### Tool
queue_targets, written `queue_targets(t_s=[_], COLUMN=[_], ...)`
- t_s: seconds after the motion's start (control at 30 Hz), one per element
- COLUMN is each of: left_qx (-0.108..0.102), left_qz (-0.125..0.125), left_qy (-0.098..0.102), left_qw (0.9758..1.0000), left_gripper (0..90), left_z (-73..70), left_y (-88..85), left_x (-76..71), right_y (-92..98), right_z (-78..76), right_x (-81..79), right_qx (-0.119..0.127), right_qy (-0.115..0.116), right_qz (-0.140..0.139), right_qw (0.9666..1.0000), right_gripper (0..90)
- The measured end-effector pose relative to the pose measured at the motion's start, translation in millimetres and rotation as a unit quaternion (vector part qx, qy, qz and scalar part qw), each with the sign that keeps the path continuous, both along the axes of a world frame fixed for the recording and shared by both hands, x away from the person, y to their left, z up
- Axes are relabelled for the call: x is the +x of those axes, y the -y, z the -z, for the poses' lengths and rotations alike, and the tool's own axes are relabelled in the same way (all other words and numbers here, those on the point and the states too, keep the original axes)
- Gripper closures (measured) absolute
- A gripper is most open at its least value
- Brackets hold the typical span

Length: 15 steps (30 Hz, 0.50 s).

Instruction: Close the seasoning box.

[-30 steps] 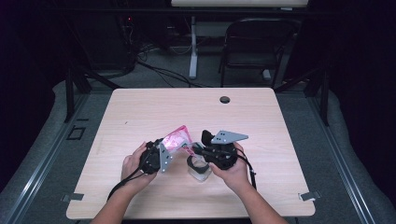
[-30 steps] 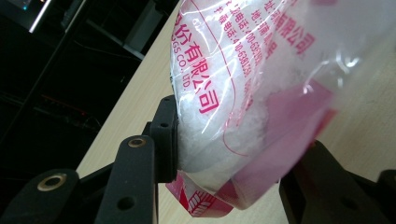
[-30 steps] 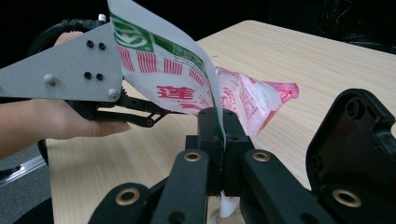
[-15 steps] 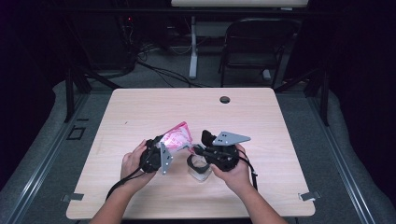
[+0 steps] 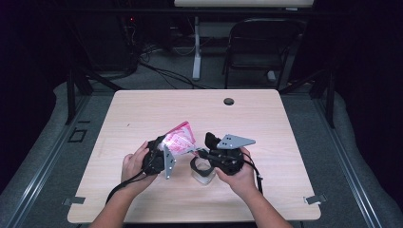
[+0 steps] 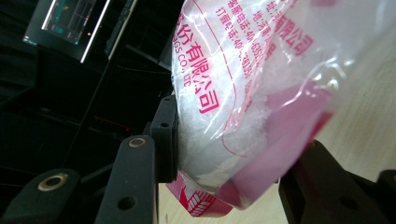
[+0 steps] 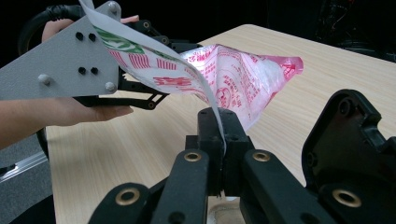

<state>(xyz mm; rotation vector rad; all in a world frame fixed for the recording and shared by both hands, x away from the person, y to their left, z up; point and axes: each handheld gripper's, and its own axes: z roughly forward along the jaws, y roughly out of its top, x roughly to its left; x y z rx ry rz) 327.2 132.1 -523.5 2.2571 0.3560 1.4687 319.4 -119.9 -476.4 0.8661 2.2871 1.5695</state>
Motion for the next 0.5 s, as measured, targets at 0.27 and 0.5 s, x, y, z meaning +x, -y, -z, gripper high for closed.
queue_targets(t_s=[0.27, 0.5], left_qx=[0.007, 0.009], left_qz=[-0.002, 0.000], left_qy=[0.011, 0.022], left_qw=[0.9999, 0.9997], left_gripper=[60.9, 60.9], left_z=[-1.3, -2.1], left_y=[0.3, 0.0], left_x=[-1.5, -1.9], right_y=[0.2, -0.4], right_z=[0.4, 0.2], right_x=[-0.6, -2.7], right_qx=[-0.001, -0.001], right_qy=[-0.001, -0.001], right_qz=[-0.001, -0.004], right_qw=[1.0000, 1.0000], right_gripper=[89.8, 89.8])
